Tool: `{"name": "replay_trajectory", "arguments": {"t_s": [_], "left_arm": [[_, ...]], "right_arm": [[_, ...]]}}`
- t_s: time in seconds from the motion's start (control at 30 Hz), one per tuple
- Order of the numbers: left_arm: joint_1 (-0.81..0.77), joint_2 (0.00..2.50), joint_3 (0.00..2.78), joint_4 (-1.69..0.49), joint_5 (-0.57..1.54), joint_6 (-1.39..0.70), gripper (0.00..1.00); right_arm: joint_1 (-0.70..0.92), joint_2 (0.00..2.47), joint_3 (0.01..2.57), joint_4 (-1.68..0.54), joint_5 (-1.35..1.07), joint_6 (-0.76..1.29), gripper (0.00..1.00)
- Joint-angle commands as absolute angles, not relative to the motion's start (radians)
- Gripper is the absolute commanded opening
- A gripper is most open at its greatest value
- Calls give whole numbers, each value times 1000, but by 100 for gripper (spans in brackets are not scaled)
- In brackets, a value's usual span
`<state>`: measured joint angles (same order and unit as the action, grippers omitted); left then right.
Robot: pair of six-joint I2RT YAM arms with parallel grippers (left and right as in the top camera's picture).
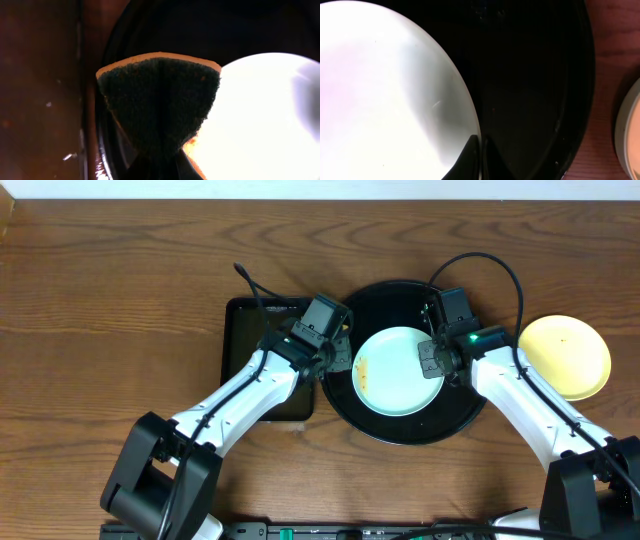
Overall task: Clean dirty plates on tray and stack at the side
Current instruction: 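Scrub the pale green plate again with the sponge in the left gripper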
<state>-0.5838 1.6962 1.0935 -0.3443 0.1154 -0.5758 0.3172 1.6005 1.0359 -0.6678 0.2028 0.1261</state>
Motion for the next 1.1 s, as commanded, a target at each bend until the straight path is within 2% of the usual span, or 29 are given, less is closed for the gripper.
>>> {"name": "replay_trajectory", "arguments": {"t_s": [0.0, 0.23, 0.5, 0.77, 1.07], "left_arm": [[-622, 1704, 1097, -314, 123, -577, 8], [-711, 1784, 1097, -224, 124, -581, 8], [-756, 1860, 1097, -222, 118, -588, 8], [-707, 1893, 1097, -217, 49, -587, 8], [-590, 1812, 1098, -199, 131, -587, 8]], "right_arm": [[320, 1599, 1031, -665, 220, 144, 1], [324, 1599, 1031, -667, 220, 141, 1], [324, 1599, 1031, -667, 220, 141, 1], [324, 1599, 1031, -671, 220, 141, 1], [324, 1599, 1031, -673, 221, 141, 1]]}}
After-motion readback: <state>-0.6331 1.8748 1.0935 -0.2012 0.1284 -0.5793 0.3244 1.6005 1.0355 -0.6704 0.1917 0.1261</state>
